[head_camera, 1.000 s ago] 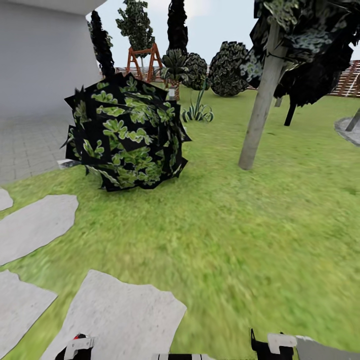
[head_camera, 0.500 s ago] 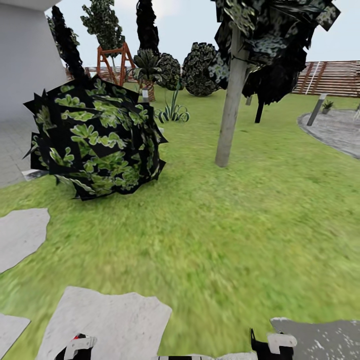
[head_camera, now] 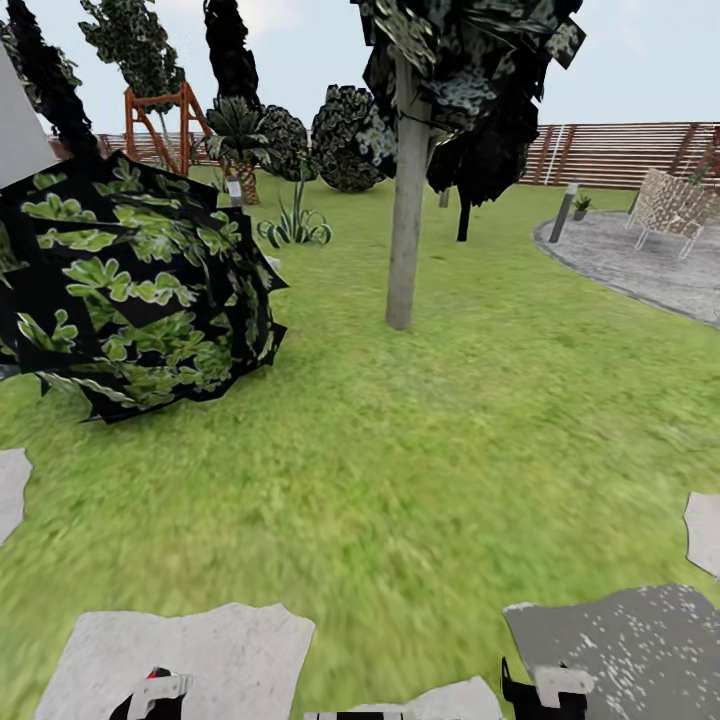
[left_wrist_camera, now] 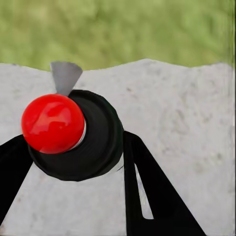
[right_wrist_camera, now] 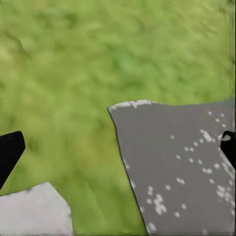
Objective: Pick up the pesticide atomizer in the garden and spray insectifuge to fully cover both potted plants in the garden.
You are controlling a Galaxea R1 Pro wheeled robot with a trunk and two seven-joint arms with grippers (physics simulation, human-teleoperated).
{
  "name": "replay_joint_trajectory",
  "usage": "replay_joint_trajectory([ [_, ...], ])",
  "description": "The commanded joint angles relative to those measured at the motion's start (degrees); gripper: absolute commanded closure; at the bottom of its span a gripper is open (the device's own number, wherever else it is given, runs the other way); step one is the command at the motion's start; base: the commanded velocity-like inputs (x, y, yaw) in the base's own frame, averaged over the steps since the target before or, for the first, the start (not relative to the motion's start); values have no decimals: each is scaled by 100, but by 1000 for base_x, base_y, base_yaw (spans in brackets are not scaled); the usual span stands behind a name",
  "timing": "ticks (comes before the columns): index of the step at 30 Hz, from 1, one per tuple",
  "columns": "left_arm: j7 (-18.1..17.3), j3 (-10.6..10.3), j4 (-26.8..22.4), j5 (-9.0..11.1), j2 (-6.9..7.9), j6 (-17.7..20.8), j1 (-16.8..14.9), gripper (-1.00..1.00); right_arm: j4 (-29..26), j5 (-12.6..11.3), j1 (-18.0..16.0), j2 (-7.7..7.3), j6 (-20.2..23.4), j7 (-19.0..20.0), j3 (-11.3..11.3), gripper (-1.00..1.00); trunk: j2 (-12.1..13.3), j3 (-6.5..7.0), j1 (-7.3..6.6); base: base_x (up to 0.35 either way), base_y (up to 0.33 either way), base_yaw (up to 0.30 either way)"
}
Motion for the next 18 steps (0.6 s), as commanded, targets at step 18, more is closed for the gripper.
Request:
replay_joint_trajectory([
  [18,-33,58,2,-34,-3,-36,-2,100,7,60,-5,1,-11,-31,-30,-100,-2,-4,-1,124,-82,-300],
])
